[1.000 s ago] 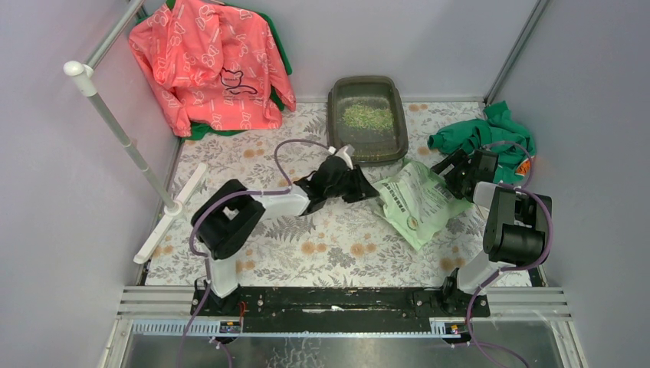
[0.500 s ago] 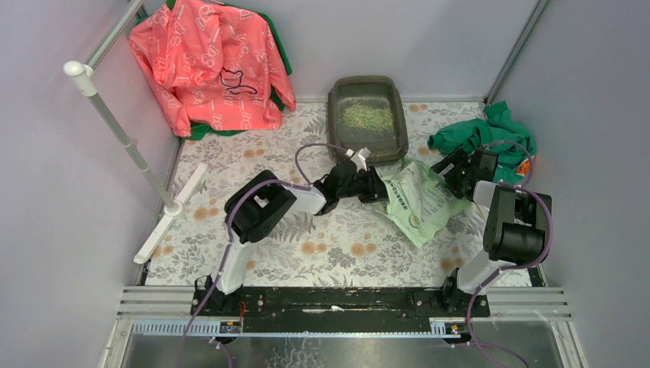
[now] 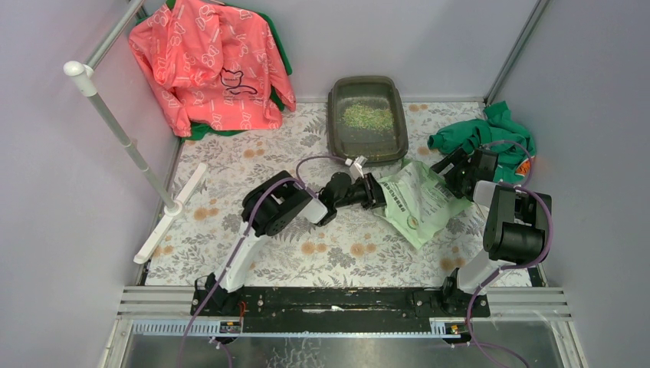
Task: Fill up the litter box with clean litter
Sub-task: 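Scoop the cat litter from the cat litter bag.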
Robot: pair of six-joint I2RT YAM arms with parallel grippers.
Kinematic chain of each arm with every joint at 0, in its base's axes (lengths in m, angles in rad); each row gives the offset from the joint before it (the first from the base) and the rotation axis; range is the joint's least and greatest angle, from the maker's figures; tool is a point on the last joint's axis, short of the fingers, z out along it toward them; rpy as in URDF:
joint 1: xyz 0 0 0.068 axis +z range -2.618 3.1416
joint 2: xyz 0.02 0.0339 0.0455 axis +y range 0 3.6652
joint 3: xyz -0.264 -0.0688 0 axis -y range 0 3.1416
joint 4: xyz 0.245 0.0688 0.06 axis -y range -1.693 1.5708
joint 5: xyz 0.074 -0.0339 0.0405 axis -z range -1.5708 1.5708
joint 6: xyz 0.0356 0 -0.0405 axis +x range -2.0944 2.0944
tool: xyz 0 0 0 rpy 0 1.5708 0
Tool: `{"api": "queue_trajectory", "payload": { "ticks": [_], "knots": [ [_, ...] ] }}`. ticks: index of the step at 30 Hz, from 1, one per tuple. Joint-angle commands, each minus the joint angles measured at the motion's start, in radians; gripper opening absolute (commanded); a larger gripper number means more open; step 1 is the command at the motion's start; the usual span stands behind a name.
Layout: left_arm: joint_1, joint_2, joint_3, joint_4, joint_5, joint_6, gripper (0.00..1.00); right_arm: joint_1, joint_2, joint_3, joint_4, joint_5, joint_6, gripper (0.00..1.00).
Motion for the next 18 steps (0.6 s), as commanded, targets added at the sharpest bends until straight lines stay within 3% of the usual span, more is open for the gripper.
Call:
{"api": "queue_trajectory", "payload": {
  "ticks": [1, 6, 18],
  "knots": [
    [-0.02, 0.061, -0.054, 0.195, 0.005, -0.078, 0.0, 0.035, 0.068, -0.031, -0.107, -0.051, 0.0, 0.89],
    [-0.02, 0.097, -0.098, 0.386, -0.001, -0.168, 0.0, 0.035, 0.066, -0.034, -0.102, -0.05, 0.0, 0.89],
    [0.045, 0.007, -0.343, 0.534, 0.014, -0.249, 0.0, 0.035, 0.063, -0.038, -0.097, -0.052, -0.002, 0.89]
  ]
}}
